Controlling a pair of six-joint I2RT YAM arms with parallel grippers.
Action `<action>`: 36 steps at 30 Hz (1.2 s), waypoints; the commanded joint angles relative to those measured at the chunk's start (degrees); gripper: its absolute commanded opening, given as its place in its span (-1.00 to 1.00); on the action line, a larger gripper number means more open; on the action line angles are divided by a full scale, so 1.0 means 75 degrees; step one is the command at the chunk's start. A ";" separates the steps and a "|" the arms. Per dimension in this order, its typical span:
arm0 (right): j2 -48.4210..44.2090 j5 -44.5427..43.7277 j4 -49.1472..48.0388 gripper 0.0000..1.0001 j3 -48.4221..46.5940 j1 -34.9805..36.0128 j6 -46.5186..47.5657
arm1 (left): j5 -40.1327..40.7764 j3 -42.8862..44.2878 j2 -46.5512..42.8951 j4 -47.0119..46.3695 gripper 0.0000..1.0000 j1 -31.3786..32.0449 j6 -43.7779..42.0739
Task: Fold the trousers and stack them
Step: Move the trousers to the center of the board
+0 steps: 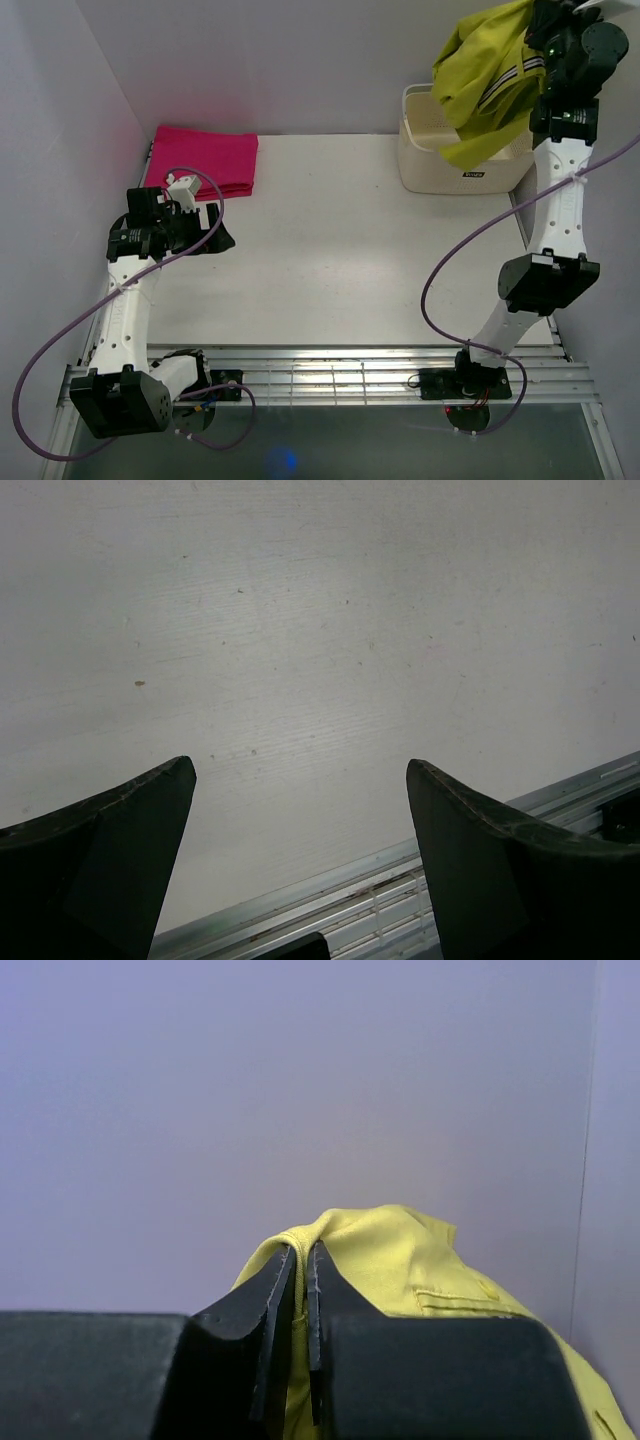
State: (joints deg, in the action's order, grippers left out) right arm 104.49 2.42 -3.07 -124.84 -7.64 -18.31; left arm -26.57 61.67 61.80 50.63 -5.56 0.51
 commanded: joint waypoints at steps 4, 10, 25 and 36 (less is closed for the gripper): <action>-0.2081 -0.0229 -0.2906 -0.84 -0.0289 -0.0036 -0.0255 | -0.0337 0.0133 -0.0224 -0.0012 0.96 -0.0043 0.0236; -0.3054 0.0555 -0.3446 -0.84 0.0247 -0.0024 -0.0336 | -0.0208 0.0098 -0.0412 -0.0059 0.96 -0.0043 0.0283; -0.5985 0.2657 -0.1255 -0.84 0.7816 0.2325 0.0971 | -0.0476 0.0637 -0.0892 0.0081 0.96 -0.0043 -0.0384; -0.3538 0.1799 -0.1173 -0.05 0.9579 0.3550 0.0927 | -0.1308 0.0812 -0.0366 0.0397 0.96 -0.0043 -0.1603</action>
State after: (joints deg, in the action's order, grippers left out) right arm 78.26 17.76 -5.10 -52.01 19.29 -13.45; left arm -31.92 64.86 57.89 51.70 -5.56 -6.81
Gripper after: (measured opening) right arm 0.375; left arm 0.978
